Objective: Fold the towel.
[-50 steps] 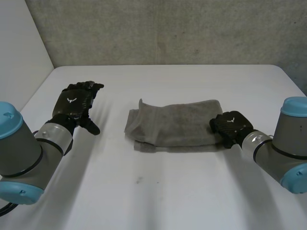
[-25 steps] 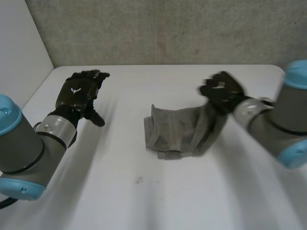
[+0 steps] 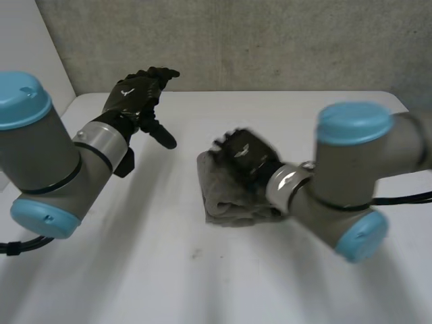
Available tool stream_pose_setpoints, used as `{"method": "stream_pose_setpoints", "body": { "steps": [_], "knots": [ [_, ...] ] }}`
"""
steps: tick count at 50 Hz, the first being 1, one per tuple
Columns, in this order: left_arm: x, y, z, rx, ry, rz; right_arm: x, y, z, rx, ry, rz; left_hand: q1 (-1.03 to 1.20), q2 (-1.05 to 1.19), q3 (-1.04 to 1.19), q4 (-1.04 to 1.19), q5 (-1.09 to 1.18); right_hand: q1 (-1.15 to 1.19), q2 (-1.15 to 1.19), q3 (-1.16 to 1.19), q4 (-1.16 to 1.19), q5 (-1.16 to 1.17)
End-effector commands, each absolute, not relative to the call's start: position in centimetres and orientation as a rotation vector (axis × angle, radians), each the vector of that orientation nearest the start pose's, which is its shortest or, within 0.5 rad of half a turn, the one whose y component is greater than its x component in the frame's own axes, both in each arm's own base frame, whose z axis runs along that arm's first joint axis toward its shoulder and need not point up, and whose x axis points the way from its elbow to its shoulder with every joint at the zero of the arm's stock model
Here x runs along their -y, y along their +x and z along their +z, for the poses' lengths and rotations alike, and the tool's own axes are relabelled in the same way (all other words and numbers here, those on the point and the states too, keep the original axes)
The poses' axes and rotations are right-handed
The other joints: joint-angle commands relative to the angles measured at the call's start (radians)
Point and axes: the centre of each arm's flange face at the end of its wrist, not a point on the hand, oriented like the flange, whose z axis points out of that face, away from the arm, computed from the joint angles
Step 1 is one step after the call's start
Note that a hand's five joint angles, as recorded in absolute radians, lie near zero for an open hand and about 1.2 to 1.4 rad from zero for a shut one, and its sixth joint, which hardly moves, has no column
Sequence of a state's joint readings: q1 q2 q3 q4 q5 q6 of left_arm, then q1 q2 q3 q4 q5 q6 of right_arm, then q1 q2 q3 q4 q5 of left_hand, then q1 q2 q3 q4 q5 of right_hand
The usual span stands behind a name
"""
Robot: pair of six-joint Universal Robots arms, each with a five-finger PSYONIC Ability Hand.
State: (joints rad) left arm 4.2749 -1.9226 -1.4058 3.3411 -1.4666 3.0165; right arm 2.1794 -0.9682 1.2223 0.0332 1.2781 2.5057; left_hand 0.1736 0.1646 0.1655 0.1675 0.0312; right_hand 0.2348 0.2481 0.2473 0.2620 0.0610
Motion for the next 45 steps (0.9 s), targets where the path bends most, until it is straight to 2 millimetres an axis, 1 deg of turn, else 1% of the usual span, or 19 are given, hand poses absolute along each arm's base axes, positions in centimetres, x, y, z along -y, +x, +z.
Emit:
{"method": "stream_pose_setpoints", "body": {
  "steps": [1,4,8,10,12,13,15,18,20,28,30,34,37,39,40,42,43,44,45],
  "knots": [
    [28.7,-31.7,25.1,-2.643,0.591,-2.465,27.8,31.0,22.9,-1.944,-0.92,-1.721,0.008,0.017,0.016,0.014,-0.025,-0.06,-0.074,-0.073,-0.087,-0.061],
    [28.3,-32.8,24.0,-2.674,0.609,-2.411,29.2,29.6,22.9,-1.997,-0.823,-1.717,0.013,0.022,0.022,0.02,-0.019,-0.06,-0.074,-0.073,-0.087,-0.061],
    [28.1,-33.9,22.2,-2.71,0.622,-2.338,30.1,29.0,22.5,-2.034,-0.802,-1.711,0.013,0.022,0.022,0.02,-0.019,-0.06,-0.074,-0.073,-0.087,-0.061],
    [27.9,-34.4,21.1,-2.738,0.639,-2.288,30.3,29.1,21.9,-2.047,-0.804,-1.695,0.013,0.022,0.022,0.02,-0.019,-0.06,-0.074,-0.073,-0.087,-0.061],
    [27.5,-35.5,18.9,-2.793,0.679,-2.192,30.9,29.5,20.5,-2.08,-0.812,-1.644,0.016,0.025,0.024,0.023,-0.016,-0.06,-0.074,-0.073,-0.087,-0.061],
    [27.5,-35.5,18.9,-2.793,0.679,-2.192,30.9,29.5,20.5,-2.08,-0.812,-1.644,0.016,0.025,0.024,0.023,-0.016,-0.06,-0.074,-0.073,-0.087,-0.061],
    [27.9,-36.0,16.9,-2.825,0.684,-2.113,31.2,29.9,19.0,-2.12,-0.822,-1.58,0.013,0.022,0.022,0.02,-0.019,-0.06,-0.074,-0.073,-0.087,-0.061],
    [28.1,-36.1,15.9,-2.835,0.682,-2.08,31.3,30.2,18.1,-2.136,-0.831,-1.549,0.013,0.022,0.022,0.02,-0.019,-0.06,-0.074,-0.073,-0.087,-0.061],
    [28.5,-36.4,14.2,-2.833,0.714,-2.027,31.4,31.0,16.5,-2.151,-0.855,-1.505,0.013,0.022,0.022,0.02,-0.019,-0.06,-0.074,-0.073,-0.087,-0.061],
    [28.7,-36.4,11.4,-2.792,0.818,-1.927,31.4,32.1,12.9,-2.173,-1.007,-1.471,0.011,0.02,0.019,0.017,-0.022,-0.06,-0.074,-0.073,-0.087,-0.061],
    [28.6,-36.4,11.2,-2.796,0.821,-1.915,31.5,32.1,12.9,-2.172,-1.032,-1.482,0.011,0.02,0.019,0.017,-0.022,-0.06,-0.074,-0.073,-0.087,-0.061],
    [28.5,-36.3,11.5,-2.794,0.821,-1.92,31.5,32.1,13.9,-2.152,-1.056,-1.523,0.011,0.02,0.019,0.017,-0.022,-0.06,-0.074,-0.073,-0.087,-0.061],
    [28.6,-36.3,12.8,-2.776,0.815,-1.961,31.6,32.1,14.9,-2.136,-1.048,-1.55,0.011,0.02,0.019,0.017,-0.022,-0.06,-0.074,-0.073,-0.087,-0.061],
    [28.5,-36.3,15.4,-2.746,0.8,-2.033,31.4,31.8,18.0,-2.086,-1.031,-1.633,0.005,0.014,0.013,0.011,-0.027,-0.06,-0.074,-0.073,-0.087,-0.061],
    [28.5,-36.3,15.4,-2.746,0.8,-2.033,31.4,31.8,18.0,-2.086,-1.031,-1.634,0.005,0.014,0.013,0.011,-0.027,-0.06,-0.074,-0.073,-0.087,-0.061],
    [28.2,-36.1,18.5,-2.707,0.787,-2.114,31.2,31.2,21.9,-2.026,-0.996,-1.749,0.001,0.01,0.009,0.007,-0.031,-0.06,-0.074,-0.073,-0.087,-0.061],
    [28.2,-36.1,18.6,-2.707,0.787,-2.114,31.2,31.2,21.9,-2.025,-0.996,-1.75,0.001,0.01,0.009,0.007,-0.031,-0.06,-0.074,-0.073,-0.087,-0.061],
    [27.9,-35.8,20.5,-2.683,0.775,-2.161,31.0,30.9,23.7,-2.005,-0.973,-1.811,0.001,0.01,0.009,0.007,-0.031,-0.06,-0.074,-0.073,-0.087,-0.061],
    [27.9,-35.8,20.5,-2.683,0.775,-2.161,31.0,30.9,23.8,-2.005,-0.973,-1.811,0.001,0.01,0.009,0.007,-0.031,-0.06,-0.074,-0.073,-0.087,-0.061]
  ]
}}
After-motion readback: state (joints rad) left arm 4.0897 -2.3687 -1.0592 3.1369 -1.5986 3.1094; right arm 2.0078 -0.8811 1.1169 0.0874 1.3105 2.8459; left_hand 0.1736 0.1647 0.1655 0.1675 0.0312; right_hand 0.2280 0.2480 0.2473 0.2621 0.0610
